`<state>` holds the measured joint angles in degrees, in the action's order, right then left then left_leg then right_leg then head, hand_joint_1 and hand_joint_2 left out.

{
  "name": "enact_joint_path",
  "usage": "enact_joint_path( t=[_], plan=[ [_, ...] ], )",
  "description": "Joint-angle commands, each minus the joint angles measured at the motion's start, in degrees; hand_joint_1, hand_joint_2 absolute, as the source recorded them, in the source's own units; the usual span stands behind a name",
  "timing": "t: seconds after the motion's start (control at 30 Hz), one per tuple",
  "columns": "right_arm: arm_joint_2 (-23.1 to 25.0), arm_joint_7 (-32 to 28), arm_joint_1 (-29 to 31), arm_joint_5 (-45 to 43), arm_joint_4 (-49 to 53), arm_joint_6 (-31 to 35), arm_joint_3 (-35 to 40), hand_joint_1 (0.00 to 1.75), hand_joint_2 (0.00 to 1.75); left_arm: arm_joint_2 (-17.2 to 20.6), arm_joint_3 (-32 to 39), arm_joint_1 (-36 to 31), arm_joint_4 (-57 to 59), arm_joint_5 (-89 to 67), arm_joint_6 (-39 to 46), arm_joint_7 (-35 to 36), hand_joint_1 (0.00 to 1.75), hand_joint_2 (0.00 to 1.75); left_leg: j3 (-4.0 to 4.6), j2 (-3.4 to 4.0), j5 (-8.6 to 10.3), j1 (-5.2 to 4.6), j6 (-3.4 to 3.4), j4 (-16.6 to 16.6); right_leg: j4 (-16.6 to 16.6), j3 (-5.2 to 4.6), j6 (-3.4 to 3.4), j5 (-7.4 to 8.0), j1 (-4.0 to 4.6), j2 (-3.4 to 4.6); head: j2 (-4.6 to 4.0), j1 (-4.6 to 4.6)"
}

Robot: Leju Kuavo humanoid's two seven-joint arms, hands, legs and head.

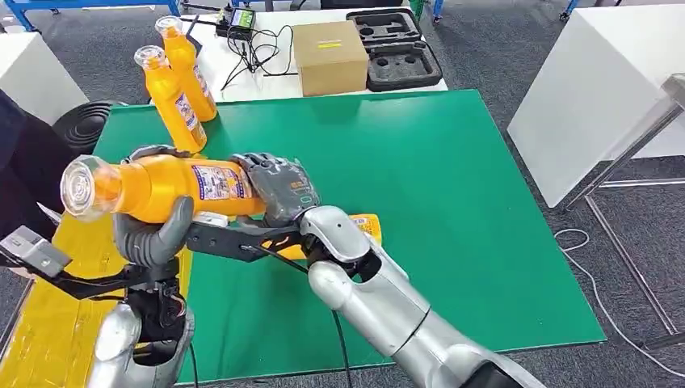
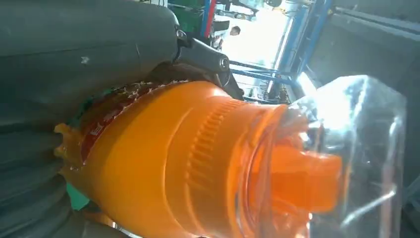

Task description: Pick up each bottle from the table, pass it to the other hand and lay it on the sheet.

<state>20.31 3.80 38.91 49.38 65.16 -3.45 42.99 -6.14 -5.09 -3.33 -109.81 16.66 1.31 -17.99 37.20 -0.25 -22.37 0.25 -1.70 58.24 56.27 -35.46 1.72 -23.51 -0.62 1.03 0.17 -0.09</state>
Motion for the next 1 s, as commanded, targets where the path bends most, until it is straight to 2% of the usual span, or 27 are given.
enact_joint_path(
  t=[0.03,0.17,0.2,0.23,0.33,0.37,0.5,0.6,0.73,0.87,1.0],
  plan=[
    [-0.3,-1.2,1.5,-0.5,-1.7,-0.6,5.5,1.75,1.75,0.4,0.9,-0.3,2.0,0.5,-0.6,-0.4,1.75,1.75,-0.24,0.01,-0.09,-0.01,0.07,0.0,0.0,0.22,-0.06,-0.09,0.01,-0.07,0.0,0.0],
    [-0.3,-1.5,0.9,-0.5,-1.8,-0.1,4.7,1.75,1.75,0.6,1.5,0.3,1.8,0.8,-0.6,-0.9,1.75,1.75,-0.32,0.04,-0.12,0.0,0.09,-0.1,0.0,0.29,-0.07,-0.11,0.02,-0.05,0.0,0.0],
    [-0.5,-2.0,0.6,-0.3,-1.7,0.5,4.5,1.05,1.75,0.6,1.8,0.5,1.7,1.1,-0.5,-1.1,1.75,1.75,-0.25,0.02,-0.09,-0.01,0.07,0.0,0.0,0.23,-0.06,-0.08,0.01,-0.05,0.0,0.0],
    [-0.9,-2.9,0.5,0.1,-1.6,1.0,4.0,0.0,1.75,0.6,2.3,0.7,1.5,1.4,-0.5,-1.3,1.75,1.75,-0.36,0.03,-0.14,0.0,0.09,-0.1,0.0,0.33,-0.08,-0.13,0.02,-0.07,0.0,0.02],
    [-1.6,-3.1,0.7,0.0,-1.6,1.1,3.1,0.0,1.75,0.7,2.7,0.8,1.3,1.6,-0.6,-1.4,1.75,1.75,-0.23,-0.02,-0.07,0.0,0.06,-0.1,0.0,0.22,-0.05,-0.07,0.02,-0.08,0.0,0.02],
    [-1.6,-3.2,0.5,0.2,-1.4,1.3,2.8,0.0,0.0,0.6,3.0,0.9,1.2,1.6,-0.5,-1.5,1.75,1.75,-0.35,-0.03,-0.13,0.02,0.09,0.0,0.0,0.35,-0.08,-0.13,0.04,-0.13,0.0,-0.02],
    [-5.4,-2.2,-1.1,-0.4,3.3,2.4,-3.1,0.0,0.0,0.1,7.8,3.5,-3.2,-0.1,1.3,-3.6,1.75,1.75,-0.21,-0.03,-0.09,0.04,0.05,0.0,0.0,0.21,-0.05,-0.08,0.05,-0.1,0.0,0.0],
    [-7.3,-4.1,-2.3,-2.0,6.9,0.6,-7.1,0.0,0.0,-0.1,10.2,5.1,-4.3,-0.4,0.4,-3.6,1.75,1.75,-0.3,-0.13,-0.13,0.08,0.06,0.0,-0.1,0.36,-0.05,-0.14,0.09,-0.23,0.0,0.02],
    [-14.3,-6.7,-2.8,-6.4,14.0,0.6,-13.4,0.0,0.0,1.5,13.9,9.6,-3.4,0.7,-0.9,-6.2,1.75,1.75,-0.3,-0.17,-0.1,0.01,0.04,-0.1,-0.1,0.35,-0.04,-0.14,0.03,-0.25,0.0,0.02],
    [-14.9,-7.2,-3.1,-7.0,14.6,0.2,-14.0,0.0,0.0,1.5,14.2,9.7,-3.0,0.9,-1.4,-6.6,1.75,1.75,-0.28,-0.26,-0.1,-0.02,0.05,0.0,-0.1,0.35,-0.04,-0.16,0.01,-0.35,0.0,0.02],
    [-19.8,-7.0,-6.3,-6.6,19.6,2.4,-15.0,0.0,0.0,4.8,12.8,10.4,0.4,2.1,-3.2,-7.3,1.75,1.75,-0.29,-0.22,-0.09,0.0,0.08,-0.1,-0.1,0.35,-0.06,-0.14,0.03,-0.3,0.0,0.0]
  ],
)
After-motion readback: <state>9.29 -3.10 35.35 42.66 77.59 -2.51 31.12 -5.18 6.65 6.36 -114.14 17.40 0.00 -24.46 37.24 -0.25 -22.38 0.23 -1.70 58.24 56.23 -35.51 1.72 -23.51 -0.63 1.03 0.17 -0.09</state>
